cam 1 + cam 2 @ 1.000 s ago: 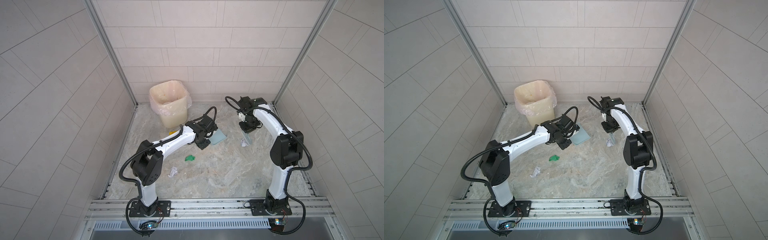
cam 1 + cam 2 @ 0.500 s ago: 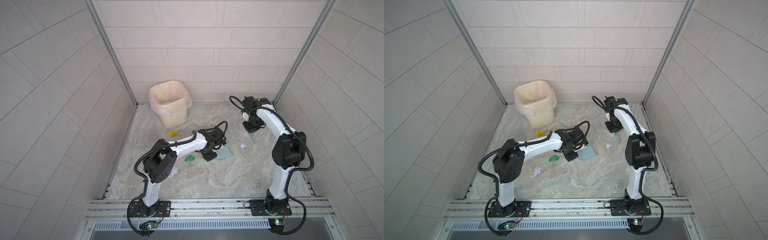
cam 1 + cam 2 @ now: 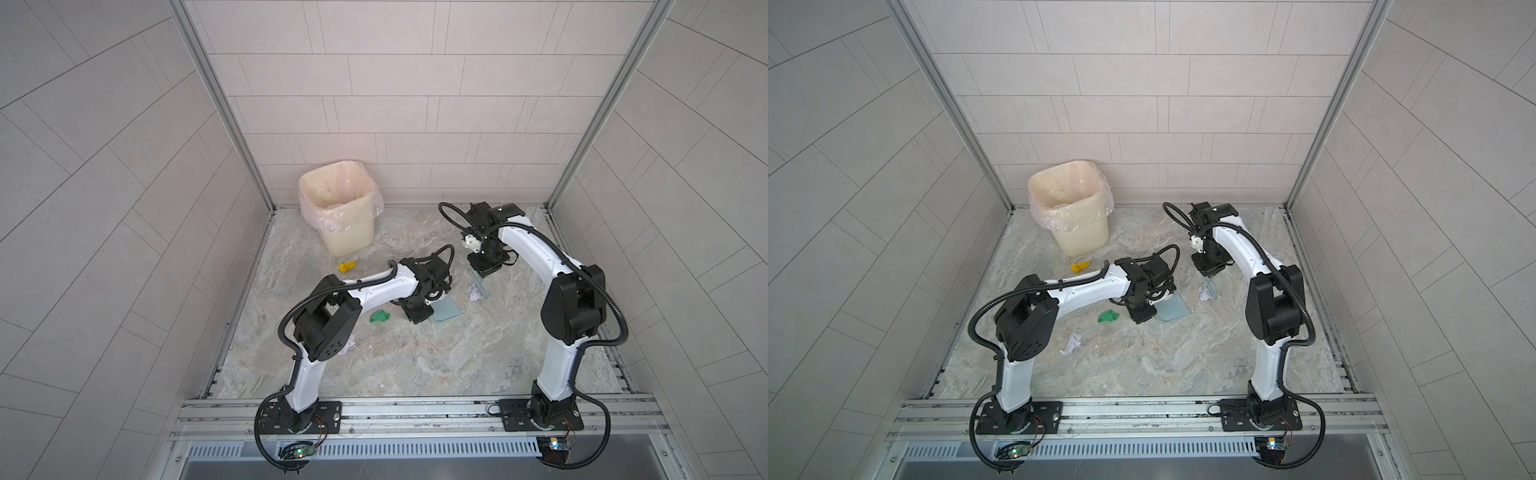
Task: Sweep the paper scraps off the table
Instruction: 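Sweep the pink-and-blue printed scrap into the dustpan with the right brush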
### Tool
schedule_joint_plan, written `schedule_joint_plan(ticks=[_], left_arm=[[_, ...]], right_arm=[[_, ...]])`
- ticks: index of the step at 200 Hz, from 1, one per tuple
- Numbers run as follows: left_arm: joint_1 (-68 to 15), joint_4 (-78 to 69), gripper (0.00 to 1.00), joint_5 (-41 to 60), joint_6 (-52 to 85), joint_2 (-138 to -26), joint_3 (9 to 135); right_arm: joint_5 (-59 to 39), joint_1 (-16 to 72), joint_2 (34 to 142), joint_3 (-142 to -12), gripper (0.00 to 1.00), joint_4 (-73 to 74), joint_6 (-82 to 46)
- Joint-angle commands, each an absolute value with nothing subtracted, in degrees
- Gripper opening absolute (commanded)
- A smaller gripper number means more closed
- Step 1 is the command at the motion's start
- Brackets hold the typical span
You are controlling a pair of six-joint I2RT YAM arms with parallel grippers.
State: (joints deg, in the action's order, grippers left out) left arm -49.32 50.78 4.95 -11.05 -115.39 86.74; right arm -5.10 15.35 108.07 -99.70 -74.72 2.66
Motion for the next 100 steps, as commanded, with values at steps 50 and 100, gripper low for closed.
schedule_joint_plan(ticks=[50,100], left_arm=[[-49.9,53.4,0.0,6.3,-10.5,-118.7,91.3],[-50.1,55.6,0.0,6.3,-11.7,-120.7,94.2]], right_arm=[[-2.3,14.2,106.6,-101.6,0.0,-77.8,3.1],[-0.3,14.2,108.8,-103.1,0.0,-78.6,3.6]])
